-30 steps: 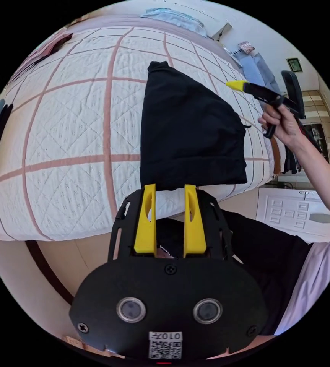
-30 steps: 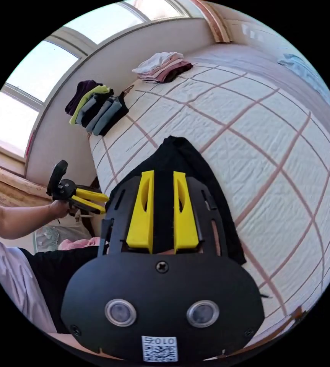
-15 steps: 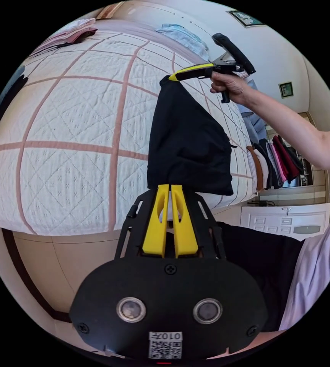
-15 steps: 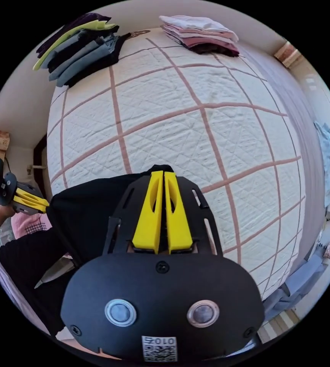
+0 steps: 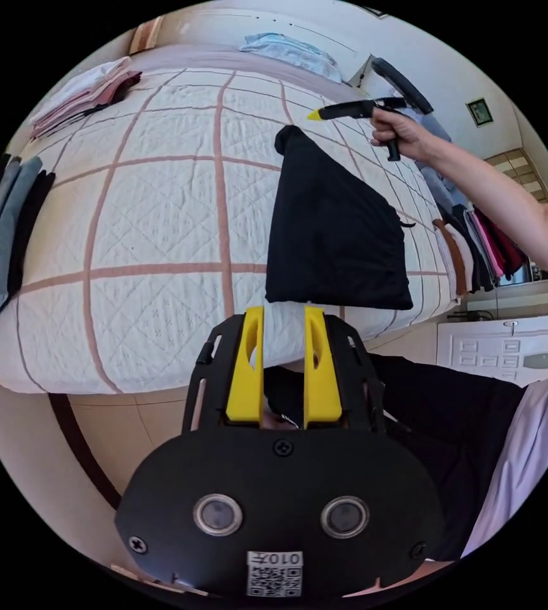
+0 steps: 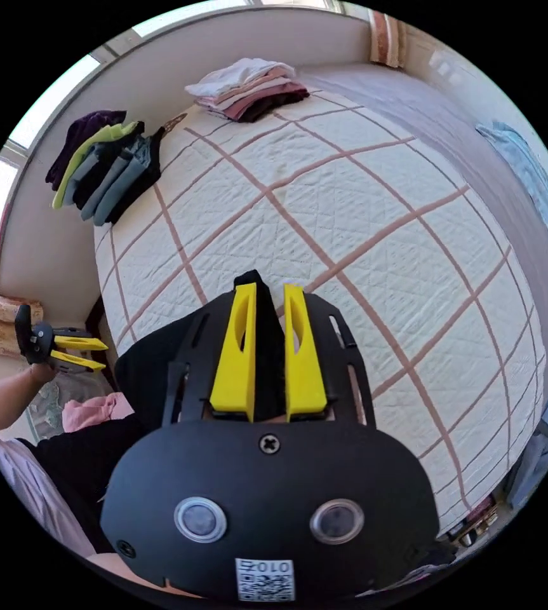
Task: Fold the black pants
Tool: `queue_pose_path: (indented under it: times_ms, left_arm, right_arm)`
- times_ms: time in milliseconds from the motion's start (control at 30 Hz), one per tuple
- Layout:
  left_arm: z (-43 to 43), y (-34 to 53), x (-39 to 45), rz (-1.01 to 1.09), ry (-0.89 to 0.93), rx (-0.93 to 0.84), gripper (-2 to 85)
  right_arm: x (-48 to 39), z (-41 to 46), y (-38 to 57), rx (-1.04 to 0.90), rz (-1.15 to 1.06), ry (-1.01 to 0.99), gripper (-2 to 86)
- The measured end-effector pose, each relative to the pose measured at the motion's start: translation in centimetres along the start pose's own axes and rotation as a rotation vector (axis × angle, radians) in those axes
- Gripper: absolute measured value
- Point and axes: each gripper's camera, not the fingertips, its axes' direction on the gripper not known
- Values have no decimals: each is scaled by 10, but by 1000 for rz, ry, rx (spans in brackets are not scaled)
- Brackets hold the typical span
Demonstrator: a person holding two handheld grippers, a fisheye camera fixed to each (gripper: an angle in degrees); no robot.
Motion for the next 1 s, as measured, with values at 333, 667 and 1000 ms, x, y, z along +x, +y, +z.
queue_pose_path:
  times_ms: [333,667,1000]
  left_arm:
    - [42,-52,102,340,-103,-150,101]
    - [-24,-61,188,332,-160,-27,111]
    - [44,-44,378,901,-190,-107,135]
  right_arm:
    - [7,9,165,-19,195,-78,49]
    - [72,43,220,-12,350,-169,65]
    - [67,97,381,-31,827,-577,113]
